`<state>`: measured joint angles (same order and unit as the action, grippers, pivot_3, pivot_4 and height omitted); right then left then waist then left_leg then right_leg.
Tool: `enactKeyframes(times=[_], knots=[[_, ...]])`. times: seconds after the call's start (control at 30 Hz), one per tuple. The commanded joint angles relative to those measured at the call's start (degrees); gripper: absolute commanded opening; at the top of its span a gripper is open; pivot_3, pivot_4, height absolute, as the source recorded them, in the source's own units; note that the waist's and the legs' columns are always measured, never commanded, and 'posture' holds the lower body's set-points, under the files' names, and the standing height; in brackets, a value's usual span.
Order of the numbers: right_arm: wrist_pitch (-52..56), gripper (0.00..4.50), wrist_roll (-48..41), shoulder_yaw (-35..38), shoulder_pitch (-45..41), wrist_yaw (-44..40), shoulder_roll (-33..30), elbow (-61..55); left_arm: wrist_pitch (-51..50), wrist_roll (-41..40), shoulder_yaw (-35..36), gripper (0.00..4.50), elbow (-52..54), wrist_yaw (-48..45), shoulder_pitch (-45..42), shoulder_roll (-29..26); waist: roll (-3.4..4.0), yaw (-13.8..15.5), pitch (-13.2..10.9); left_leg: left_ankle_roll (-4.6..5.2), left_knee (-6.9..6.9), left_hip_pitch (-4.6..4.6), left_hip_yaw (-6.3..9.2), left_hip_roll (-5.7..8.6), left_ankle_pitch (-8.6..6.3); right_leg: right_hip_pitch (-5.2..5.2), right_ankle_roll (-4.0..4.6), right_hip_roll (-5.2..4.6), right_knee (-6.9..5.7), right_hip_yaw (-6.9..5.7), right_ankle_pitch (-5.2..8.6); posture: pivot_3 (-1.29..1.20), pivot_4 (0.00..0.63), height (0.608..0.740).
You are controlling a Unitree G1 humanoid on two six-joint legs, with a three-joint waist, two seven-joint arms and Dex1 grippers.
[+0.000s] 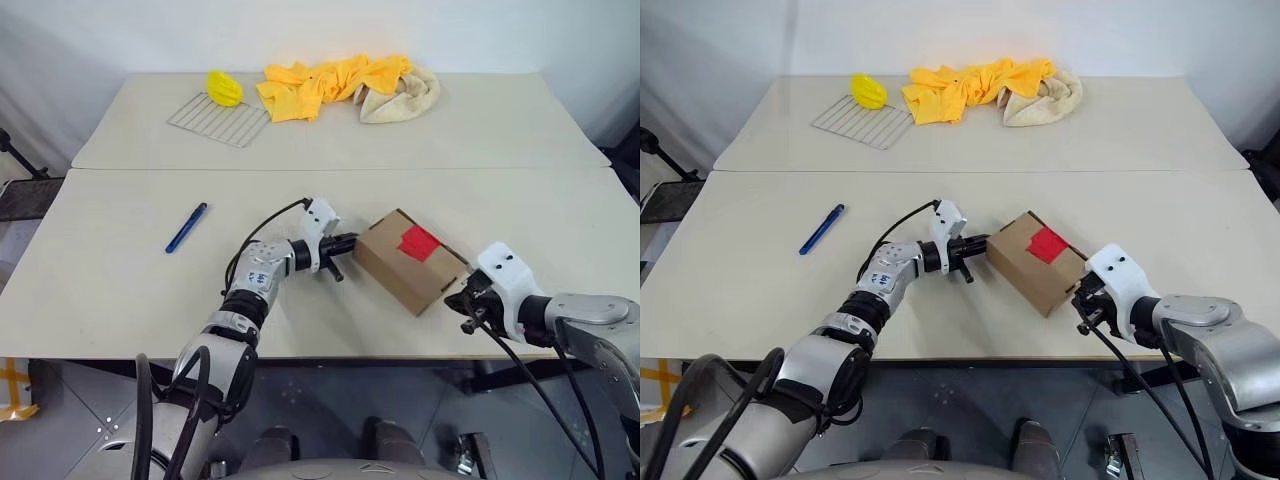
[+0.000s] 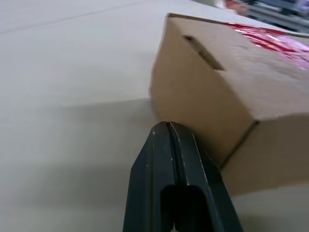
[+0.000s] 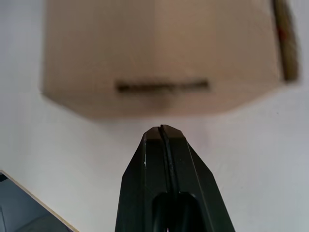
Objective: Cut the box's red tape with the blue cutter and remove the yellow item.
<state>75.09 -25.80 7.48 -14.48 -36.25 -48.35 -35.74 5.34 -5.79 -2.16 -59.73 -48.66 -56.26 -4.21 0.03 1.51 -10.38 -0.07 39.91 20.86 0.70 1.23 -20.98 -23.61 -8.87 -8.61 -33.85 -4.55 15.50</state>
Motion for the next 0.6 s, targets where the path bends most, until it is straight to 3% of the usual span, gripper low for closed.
enactKeyframes(times=[0.03, 0.33, 0.6], knots=[[-1.6, 0.02, -0.9, -1.3, -2.2, -0.3, -1.1, -0.5, -2.8, -0.1, -1.9, 0.00, 6.9, -5.0, 1.9, -0.5, 0.01, -0.1, 0.0, 0.00, 0.02, 0.03, 0.00, 0.00, 0.00, -0.04, 0.00, 0.00, -0.02, 0.00, 0.00, 0.00, 0.150, 0.740], [-1.7, 0.02, -1.7, -3.4, -3.4, -1.0, -1.8, -0.2, -9.3, -0.1, -3.8, 0.00, 18.0, -5.9, 7.3, -1.9, 0.01, 0.1, 0.0, 0.02, 0.15, 0.18, 0.07, 0.00, -0.01, -0.08, -0.01, -0.01, -0.01, -0.02, -0.05, 0.00, 0.150, 0.740], [-1.4, 0.02, -2.2, -4.6, -3.6, -1.5, -2.2, -1.1, -9.2, 0.2, -3.4, 0.00, 17.1, -4.2, 7.3, -1.5, 0.01, 0.0, 0.0, 0.02, 0.15, 0.17, 0.07, 0.00, -0.01, -0.07, -0.01, 0.00, -0.02, -0.02, -0.06, 0.00, 0.150, 0.740]])
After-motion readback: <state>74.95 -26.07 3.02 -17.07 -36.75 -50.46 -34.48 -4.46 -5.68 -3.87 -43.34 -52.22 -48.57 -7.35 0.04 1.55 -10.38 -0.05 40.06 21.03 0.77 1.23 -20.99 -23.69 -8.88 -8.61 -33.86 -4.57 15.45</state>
